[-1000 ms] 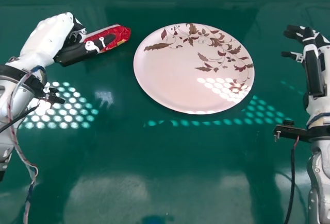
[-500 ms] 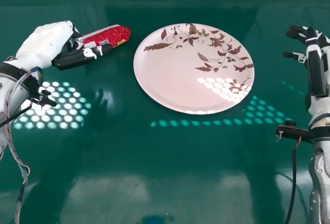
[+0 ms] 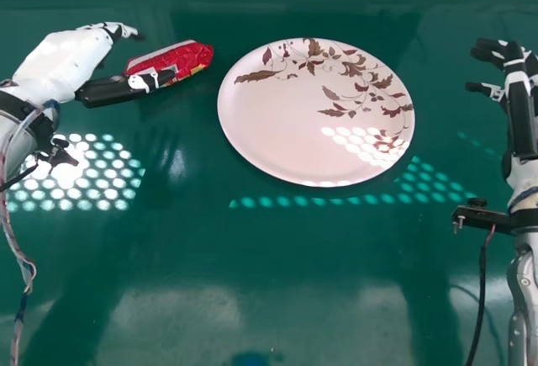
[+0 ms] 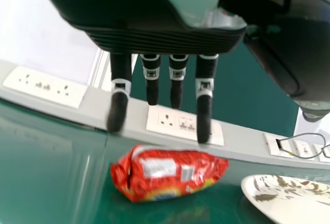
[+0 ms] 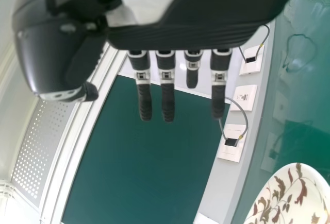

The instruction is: Pick up biscuit and place it in the plate

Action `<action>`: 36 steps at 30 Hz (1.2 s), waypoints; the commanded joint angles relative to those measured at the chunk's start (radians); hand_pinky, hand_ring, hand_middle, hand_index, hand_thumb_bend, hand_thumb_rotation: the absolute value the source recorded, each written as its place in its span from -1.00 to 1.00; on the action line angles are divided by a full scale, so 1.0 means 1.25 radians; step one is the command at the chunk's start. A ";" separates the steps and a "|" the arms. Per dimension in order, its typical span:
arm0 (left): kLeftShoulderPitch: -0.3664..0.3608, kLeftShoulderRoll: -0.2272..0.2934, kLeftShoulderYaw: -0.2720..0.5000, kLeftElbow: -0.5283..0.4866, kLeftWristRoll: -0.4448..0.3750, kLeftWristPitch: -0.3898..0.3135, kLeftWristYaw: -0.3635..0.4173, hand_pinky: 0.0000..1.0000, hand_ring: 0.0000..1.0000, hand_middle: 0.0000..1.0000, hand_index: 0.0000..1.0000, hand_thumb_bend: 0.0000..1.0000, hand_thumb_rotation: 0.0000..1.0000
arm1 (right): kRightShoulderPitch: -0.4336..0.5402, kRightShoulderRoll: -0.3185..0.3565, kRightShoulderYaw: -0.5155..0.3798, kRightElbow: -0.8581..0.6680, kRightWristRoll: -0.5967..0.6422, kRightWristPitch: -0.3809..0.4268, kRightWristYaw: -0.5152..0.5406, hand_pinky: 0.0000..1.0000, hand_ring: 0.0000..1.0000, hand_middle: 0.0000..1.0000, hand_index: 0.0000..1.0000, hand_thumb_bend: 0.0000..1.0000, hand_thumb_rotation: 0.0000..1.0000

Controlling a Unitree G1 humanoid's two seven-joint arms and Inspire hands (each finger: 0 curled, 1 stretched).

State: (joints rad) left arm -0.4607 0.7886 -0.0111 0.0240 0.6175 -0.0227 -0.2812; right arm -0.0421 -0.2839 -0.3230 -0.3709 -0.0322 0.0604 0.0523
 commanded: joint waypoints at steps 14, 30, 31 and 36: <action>-0.076 0.003 -0.018 0.016 0.014 0.046 -0.014 0.90 1.00 1.00 1.00 1.00 -0.38 | 0.011 -0.007 -0.010 -0.009 0.016 0.012 0.001 0.32 0.49 0.54 0.52 0.18 -0.36; -0.212 -0.018 -0.128 0.200 0.059 0.008 -0.017 0.85 1.00 1.00 1.00 1.00 -0.18 | -0.004 -0.016 0.001 -0.001 -0.010 0.002 -0.002 0.27 0.46 0.52 0.50 0.20 -0.26; -0.217 -0.019 -0.134 0.208 0.062 0.006 -0.018 0.86 1.00 1.00 1.00 1.00 -0.18 | -0.004 -0.017 0.002 -0.001 -0.013 0.001 -0.001 0.27 0.45 0.52 0.50 0.20 -0.25; -0.245 -0.024 -0.170 0.256 0.070 -0.012 -0.037 0.91 1.00 1.00 1.00 1.00 -0.13 | -0.011 -0.018 0.001 -0.001 -0.006 0.009 0.003 0.27 0.45 0.52 0.51 0.21 -0.25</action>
State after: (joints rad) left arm -0.7491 0.7676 -0.2019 0.3226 0.7002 -0.0270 -0.3177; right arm -0.0536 -0.2971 -0.3175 -0.3723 -0.0460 0.0731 0.0557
